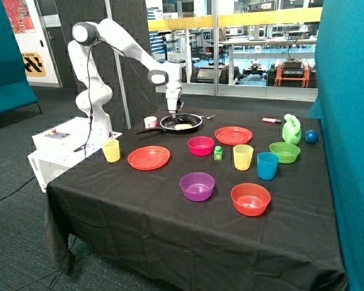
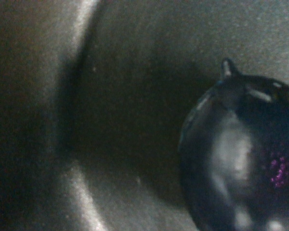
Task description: Serve the vegetables in different plates
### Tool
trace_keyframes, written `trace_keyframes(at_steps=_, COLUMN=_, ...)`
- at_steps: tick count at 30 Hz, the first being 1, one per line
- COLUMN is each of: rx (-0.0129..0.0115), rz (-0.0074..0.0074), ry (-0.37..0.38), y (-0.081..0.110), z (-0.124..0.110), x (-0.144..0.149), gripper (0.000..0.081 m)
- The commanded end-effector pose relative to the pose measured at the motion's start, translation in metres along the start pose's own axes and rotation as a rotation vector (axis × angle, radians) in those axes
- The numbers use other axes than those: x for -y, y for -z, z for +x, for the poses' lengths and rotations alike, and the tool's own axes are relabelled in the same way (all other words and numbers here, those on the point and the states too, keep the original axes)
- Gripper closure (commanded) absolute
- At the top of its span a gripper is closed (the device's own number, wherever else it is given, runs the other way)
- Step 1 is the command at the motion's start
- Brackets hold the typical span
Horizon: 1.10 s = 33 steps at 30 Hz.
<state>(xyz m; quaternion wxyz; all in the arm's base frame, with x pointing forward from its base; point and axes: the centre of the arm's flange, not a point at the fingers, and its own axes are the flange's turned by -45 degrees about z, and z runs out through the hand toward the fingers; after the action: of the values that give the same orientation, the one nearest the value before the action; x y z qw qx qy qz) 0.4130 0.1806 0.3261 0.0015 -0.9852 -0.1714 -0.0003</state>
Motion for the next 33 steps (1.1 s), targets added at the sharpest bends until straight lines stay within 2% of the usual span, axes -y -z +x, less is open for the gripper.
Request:
trace_keyframes(at_steps=1, rx=0.001, rz=-0.0029, ry=0.0, y=-0.013, z=0.0, x=0.005, gripper=0.017)
trace_keyframes(at_steps=12, rx=0.001, rz=-0.0029, ry=-0.016, y=-0.025, z=0.003, x=0.002, gripper=0.0195)
trace_keyframes(at_steps=24, rx=0.001, rz=-0.0029, ry=-0.003, y=-0.023, z=0.016, x=-0.005, gripper=0.0212)
trace_keyframes(at_steps=33, rx=0.001, rz=-0.0029, ry=-0.008, y=-0.025, z=0.015, x=-0.005, gripper=0.0222)
